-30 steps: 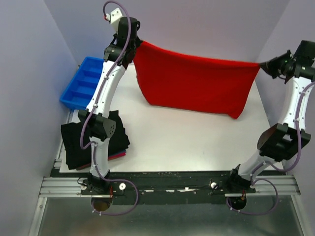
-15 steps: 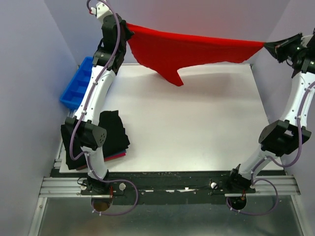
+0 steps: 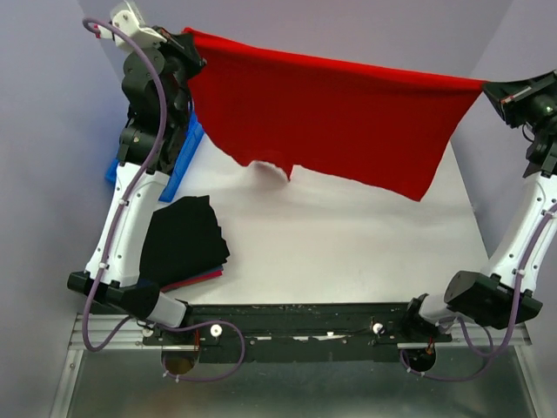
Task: Fold and stack the t-shirts
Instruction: Fold the flattened tshirt in 1/3 of the way
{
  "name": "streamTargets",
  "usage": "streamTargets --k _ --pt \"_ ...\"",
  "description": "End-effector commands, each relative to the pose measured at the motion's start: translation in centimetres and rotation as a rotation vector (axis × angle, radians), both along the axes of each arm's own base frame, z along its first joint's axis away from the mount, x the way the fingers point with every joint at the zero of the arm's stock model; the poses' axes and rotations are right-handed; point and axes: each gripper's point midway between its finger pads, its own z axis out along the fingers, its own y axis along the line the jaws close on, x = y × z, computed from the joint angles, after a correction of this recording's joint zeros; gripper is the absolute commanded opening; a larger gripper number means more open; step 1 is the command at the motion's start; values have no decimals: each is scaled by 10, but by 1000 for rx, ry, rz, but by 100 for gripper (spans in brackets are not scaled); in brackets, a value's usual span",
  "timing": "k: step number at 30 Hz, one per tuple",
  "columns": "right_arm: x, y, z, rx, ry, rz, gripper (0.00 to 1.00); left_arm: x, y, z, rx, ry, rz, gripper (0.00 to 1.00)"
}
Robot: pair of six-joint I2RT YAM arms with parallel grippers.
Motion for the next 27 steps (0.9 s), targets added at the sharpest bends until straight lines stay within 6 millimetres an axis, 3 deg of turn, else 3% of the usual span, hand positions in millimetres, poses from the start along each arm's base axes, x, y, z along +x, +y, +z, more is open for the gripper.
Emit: streamTargets --k 1,5,7,10,13,16,20,23,27 --pt "28 -24 -20 32 43 -27 1 26 8 7 21 -18 79 0" --pt "55 -36 -51 80 108 -15 1 77 -13 -27 37 64 53 0" --pt "67 -37 -57 90 119 1 1 96 -18 -39 41 93 51 0" --pt "80 -41 -52 92 106 6 1 109 -20 -30 46 69 60 0" --pt "90 -45 -35 92 70 14 1 111 -18 -3 51 2 66 0" --pt "97 -45 -10 80 7 40 1 102 -17 26 53 -89 61 0" --pt "102 -46 4 65 -27 50 1 93 -9 33 59 -112 90 0" --pt "105 -48 -10 79 0 49 1 97 -11 17 80 -72 88 0" --pt "106 -50 -52 109 69 39 1 109 -23 -35 91 16 35 0"
